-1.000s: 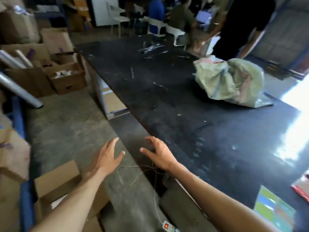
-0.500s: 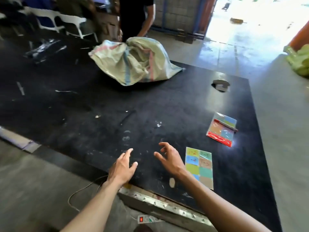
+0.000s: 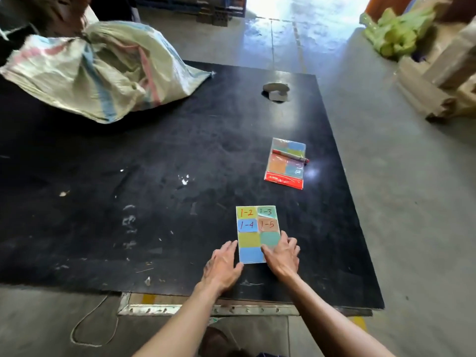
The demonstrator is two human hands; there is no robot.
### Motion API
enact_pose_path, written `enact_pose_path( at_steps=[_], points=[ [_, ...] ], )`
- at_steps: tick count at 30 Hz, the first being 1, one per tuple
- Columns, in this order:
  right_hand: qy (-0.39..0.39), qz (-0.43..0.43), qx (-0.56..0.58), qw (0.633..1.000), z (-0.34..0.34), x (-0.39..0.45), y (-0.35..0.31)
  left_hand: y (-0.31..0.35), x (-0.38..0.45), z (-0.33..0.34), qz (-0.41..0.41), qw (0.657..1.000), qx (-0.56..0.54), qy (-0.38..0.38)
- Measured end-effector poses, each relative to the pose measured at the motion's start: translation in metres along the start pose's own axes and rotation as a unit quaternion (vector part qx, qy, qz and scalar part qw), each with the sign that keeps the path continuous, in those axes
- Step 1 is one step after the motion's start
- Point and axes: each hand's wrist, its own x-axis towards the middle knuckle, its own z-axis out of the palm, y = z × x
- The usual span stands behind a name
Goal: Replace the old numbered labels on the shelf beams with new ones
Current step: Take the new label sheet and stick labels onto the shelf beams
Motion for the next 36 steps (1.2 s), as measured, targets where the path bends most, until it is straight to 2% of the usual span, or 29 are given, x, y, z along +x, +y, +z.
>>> enact_pose_path(
  at_steps=[8,16,24,30,36],
  points=[
    [-0.004,0.042,0.022,0.999,0.010,0.010,0.011,0.010,0.014,0.023,0.016,0.993,0.117,-0.027],
    [0.010,0.105,0.126,0.986,0.013,0.017,0.001,0.003,0.012,0.027,0.047,0.979,0.197,0.003],
    [0.025,0.110,0.142,0.983,0.014,0.016,-0.002,0.006,0.007,0.023,0.054,0.972,0.228,0.000],
    [-0.009,0.116,0.184,0.976,0.011,0.025,-0.001,0.005,0.006,0.021,0.056,0.968,0.246,-0.016],
    [-0.025,0.079,0.281,0.956,0.007,0.036,-0.002,-0.001,0.001,0.020,0.057,0.970,0.237,-0.017]
  ],
)
